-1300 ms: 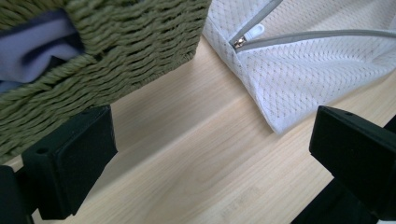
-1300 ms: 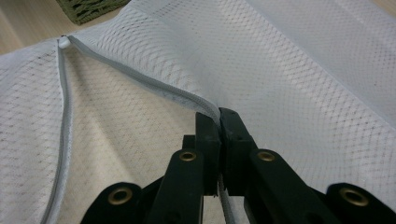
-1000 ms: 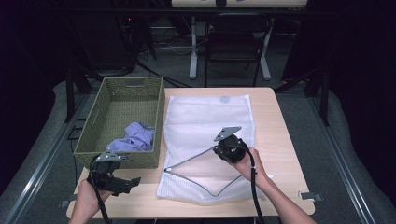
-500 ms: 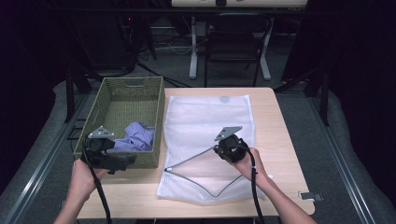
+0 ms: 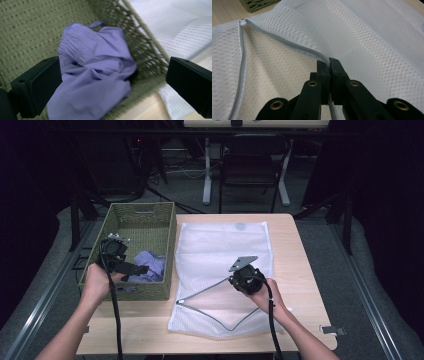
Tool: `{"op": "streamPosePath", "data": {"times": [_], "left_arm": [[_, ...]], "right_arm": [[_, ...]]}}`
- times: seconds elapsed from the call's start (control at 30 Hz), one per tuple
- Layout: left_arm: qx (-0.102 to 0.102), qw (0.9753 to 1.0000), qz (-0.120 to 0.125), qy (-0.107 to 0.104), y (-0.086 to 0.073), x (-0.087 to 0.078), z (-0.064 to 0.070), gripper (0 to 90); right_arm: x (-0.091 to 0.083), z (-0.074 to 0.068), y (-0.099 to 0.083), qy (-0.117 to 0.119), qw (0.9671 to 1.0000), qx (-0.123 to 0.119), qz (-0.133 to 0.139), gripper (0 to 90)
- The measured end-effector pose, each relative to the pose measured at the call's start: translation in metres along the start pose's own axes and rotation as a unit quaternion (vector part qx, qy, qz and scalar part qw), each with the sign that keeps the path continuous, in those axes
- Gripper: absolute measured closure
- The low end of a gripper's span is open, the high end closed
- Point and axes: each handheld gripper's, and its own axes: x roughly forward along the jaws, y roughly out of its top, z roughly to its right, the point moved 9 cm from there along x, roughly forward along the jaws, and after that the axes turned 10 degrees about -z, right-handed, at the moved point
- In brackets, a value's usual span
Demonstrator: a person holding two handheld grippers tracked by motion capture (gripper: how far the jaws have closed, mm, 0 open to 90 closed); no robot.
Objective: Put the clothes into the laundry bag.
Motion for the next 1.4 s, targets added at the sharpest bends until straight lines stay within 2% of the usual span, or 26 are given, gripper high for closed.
{"op": "streamPosePath", "data": {"times": [0.1,0.17,0.27,0.37,0.43,0.53,0.57,0.6,0.77,0.87,0.9,0.97,1.0,1.07,1.1,1.13,1.2,1.37,1.4], "left_arm": [[-0.009,0.9997,-0.022,-0.001,0.005,0.011,-0.011,0.1],[-0.018,0.9991,-0.036,-0.012,0.008,0.019,-0.016,0.1],[-0.025,0.9981,-0.053,-0.018,0.012,0.032,-0.018,0.1],[-0.014,0.9962,-0.084,-0.015,0.014,0.046,-0.017,0.1],[-0.008,0.9933,-0.114,-0.017,0.012,0.054,-0.016,0.1],[0.001,0.9888,-0.149,-0.008,0.009,0.064,-0.016,0.1],[0.004,0.9877,-0.156,-0.006,0.009,0.066,-0.017,0.1],[-0.001,0.9869,-0.161,-0.006,0.008,0.067,-0.016,0.1],[0.024,0.9806,-0.195,0.009,0.008,0.075,-0.016,0.0],[0.028,0.9765,-0.213,0.016,0.008,0.081,-0.018,0.0],[0.026,0.9744,-0.223,0.015,0.007,0.084,-0.019,0.0],[0.024,0.9725,-0.231,0.017,0.006,0.088,-0.020,0.1],[0.026,0.9704,-0.240,0.019,0.005,0.090,-0.021,0.1],[0.028,0.9688,-0.245,0.023,0.005,0.095,-0.022,0.2],[0.029,0.9670,-0.252,0.023,0.005,0.097,-0.023,0.2],[0.030,0.9663,-0.255,0.023,0.005,0.098,-0.023,0.8],[0.034,0.9634,-0.265,0.026,0.004,0.099,-0.024,3.2],[0.038,0.9593,-0.279,0.022,0.003,0.103,-0.026,10.3],[0.041,0.9577,-0.284,0.020,0.003,0.104,-0.027,11.9]], "right_arm": [[0.002,-0.002,-0.001,0.001,1.0000,-0.004,-0.003,87.6],[0.003,-0.003,-0.002,0.001,1.0000,-0.005,-0.006,87.6],[0.002,-0.001,-0.004,-0.004,0.9999,-0.008,-0.008,87.6],[0.001,0.000,-0.004,-0.006,0.9999,-0.006,-0.006,87.6],[0.001,0.000,-0.004,-0.005,0.9999,-0.007,-0.007,87.7],[0.002,-0.001,-0.005,-0.003,0.9999,-0.007,-0.008,87.6],[0.002,0.000,-0.005,-0.004,0.9999,-0.008,-0.008,87.6],[0.002,0.000,-0.006,-0.005,0.9999,-0.009,-0.009,87.6],[0.000,0.002,-0.006,-0.007,0.9999,-0.008,-0.006,87.6],[0.001,0.001,-0.006,-0.006,0.9999,-0.006,-0.008,87.6],[0.001,0.002,-0.006,-0.006,0.9999,-0.006,-0.008,87.6],[0.001,0.002,-0.006,-0.005,0.9999,-0.007,-0.008,87.6],[0.000,0.002,-0.006,-0.006,0.9999,-0.007,-0.007,87.6],[-0.001,0.002,-0.006,-0.007,0.9999,-0.007,-0.005,87.6],[-0.001,0.002,-0.006,-0.007,0.9999,-0.008,-0.006,87.6],[0.000,0.003,-0.006,-0.007,0.9999,-0.008,-0.006,87.6],[0.000,0.003,-0.006,-0.006,0.9999,-0.007,-0.007,87.6],[-0.001,0.004,-0.007,-0.007,0.9999,-0.007,-0.007,87.5],[-0.001,0.004,-0.007,-0.008,0.9999,-0.006,-0.006,87.5]]}}
